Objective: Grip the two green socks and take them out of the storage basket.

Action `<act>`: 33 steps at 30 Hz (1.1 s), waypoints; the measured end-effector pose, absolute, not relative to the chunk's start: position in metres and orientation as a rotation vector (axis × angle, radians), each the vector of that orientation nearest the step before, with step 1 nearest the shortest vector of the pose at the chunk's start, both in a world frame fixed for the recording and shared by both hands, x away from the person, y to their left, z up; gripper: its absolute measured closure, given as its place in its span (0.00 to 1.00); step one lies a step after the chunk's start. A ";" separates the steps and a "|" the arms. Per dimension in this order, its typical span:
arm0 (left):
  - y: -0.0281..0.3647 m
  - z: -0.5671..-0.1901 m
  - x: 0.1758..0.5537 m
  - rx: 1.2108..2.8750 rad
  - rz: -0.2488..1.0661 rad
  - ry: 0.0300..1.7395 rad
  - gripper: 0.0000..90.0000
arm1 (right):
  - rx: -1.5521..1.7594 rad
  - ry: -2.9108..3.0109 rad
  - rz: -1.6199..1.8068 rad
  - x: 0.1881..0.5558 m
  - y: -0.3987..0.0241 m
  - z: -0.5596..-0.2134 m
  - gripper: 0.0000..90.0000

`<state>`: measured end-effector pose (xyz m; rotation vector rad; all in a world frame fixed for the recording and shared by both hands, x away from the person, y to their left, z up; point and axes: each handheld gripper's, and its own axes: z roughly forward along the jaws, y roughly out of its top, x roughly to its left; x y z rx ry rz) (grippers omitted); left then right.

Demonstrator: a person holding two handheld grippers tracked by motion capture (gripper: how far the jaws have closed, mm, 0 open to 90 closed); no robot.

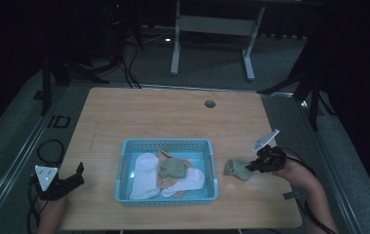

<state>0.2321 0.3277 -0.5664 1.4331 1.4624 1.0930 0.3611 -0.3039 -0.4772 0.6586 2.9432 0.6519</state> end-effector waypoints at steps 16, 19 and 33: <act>0.328 -0.566 0.232 1.432 1.091 1.459 0.00 | 0.738 2.936 0.647 0.370 -0.296 -0.488 0.60; 0.328 -0.566 0.232 1.434 1.088 1.454 0.00 | 0.721 2.933 0.652 0.369 -0.292 -0.476 0.55; 0.328 -0.566 0.232 1.434 1.087 1.458 0.00 | 0.652 2.942 0.750 0.362 -0.264 -0.434 0.42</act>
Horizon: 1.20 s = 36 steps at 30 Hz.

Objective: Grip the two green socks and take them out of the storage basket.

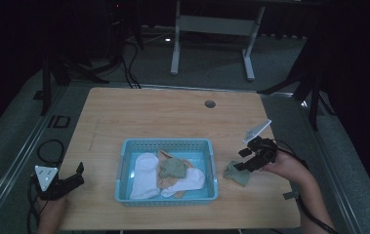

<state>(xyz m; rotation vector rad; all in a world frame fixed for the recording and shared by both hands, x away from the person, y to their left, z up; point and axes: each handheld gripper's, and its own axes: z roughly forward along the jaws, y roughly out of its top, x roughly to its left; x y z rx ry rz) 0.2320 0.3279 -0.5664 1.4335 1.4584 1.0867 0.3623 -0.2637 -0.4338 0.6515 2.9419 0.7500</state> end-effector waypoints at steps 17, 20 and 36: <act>0.328 -0.566 0.232 1.434 1.083 1.459 0.00 | 0.437 2.965 0.749 0.361 -0.213 -0.415 0.47; 0.328 -0.566 0.232 1.434 1.084 1.458 0.00 | 0.405 2.970 0.750 0.361 -0.203 -0.416 0.47; 0.328 -0.566 0.232 1.437 1.082 1.457 0.00 | 0.221 3.042 0.721 0.361 -0.133 -0.442 0.54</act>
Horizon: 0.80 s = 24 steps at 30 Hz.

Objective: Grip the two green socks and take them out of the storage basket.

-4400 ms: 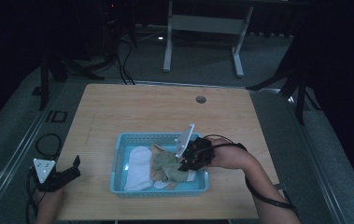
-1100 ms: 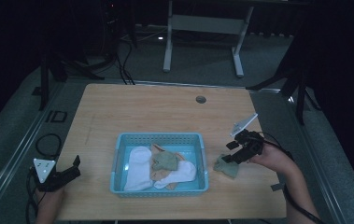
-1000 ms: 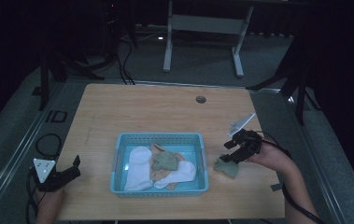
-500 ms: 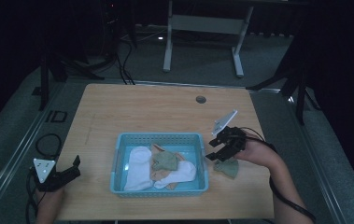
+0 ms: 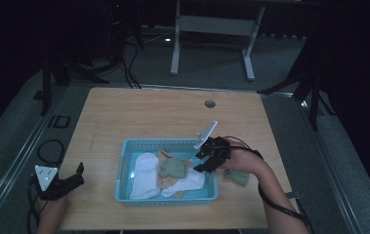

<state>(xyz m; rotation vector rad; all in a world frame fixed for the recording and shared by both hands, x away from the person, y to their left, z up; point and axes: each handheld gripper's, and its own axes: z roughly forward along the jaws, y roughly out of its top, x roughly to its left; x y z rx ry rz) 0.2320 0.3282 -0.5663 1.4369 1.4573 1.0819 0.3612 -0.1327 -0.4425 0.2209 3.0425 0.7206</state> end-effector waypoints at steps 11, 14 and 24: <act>0.328 -0.566 0.232 1.436 1.079 1.453 0.00 | 0.138 3.084 0.693 0.363 -0.092 -0.456 0.57; 0.329 -0.566 0.232 1.437 1.078 1.452 0.00 | 0.129 3.097 0.681 0.363 -0.083 -0.460 0.57; 0.329 -0.566 0.232 1.437 1.076 1.452 0.00 | 0.088 3.133 0.591 0.364 -0.056 -0.478 0.53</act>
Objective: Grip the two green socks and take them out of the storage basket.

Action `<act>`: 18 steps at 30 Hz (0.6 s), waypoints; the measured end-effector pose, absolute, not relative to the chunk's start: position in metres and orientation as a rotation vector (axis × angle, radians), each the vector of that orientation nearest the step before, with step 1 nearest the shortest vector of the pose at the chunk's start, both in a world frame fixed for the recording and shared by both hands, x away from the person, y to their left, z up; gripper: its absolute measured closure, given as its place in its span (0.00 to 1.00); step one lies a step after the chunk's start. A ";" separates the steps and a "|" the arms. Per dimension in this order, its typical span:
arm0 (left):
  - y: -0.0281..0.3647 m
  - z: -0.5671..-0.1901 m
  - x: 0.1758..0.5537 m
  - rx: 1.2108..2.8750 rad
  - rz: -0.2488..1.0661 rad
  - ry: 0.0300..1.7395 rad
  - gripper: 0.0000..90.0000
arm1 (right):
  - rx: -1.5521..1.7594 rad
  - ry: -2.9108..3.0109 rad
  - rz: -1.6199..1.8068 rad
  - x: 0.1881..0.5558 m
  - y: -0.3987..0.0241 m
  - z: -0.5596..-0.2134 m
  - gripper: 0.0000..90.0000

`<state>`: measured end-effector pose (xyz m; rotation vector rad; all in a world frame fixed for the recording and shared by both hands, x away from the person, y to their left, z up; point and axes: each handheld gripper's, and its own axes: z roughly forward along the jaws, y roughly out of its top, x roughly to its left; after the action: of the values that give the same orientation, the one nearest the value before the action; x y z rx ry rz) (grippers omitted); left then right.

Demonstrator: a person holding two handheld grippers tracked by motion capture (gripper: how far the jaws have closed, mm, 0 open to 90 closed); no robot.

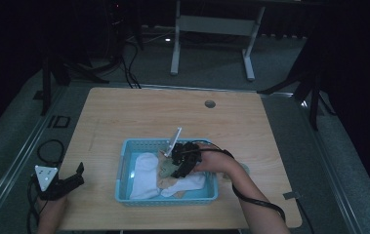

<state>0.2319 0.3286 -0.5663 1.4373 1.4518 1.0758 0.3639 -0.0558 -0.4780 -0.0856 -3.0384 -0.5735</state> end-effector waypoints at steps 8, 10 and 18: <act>0.329 -0.566 0.232 1.438 1.075 1.451 0.00 | -0.068 -3.061 -0.531 0.365 -0.039 -0.489 0.52; 0.329 -0.566 0.232 1.439 1.075 1.451 0.00 | -0.065 -3.059 -0.524 0.365 -0.037 -0.490 0.52; 0.328 -0.566 0.232 1.442 1.077 1.448 0.00 | -0.040 -3.097 -0.475 0.363 -0.030 -0.500 0.53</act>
<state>0.2319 0.3283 -0.5663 1.4416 1.4483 1.0769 0.3627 -0.0301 -0.4996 -0.0399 -3.0972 -0.4748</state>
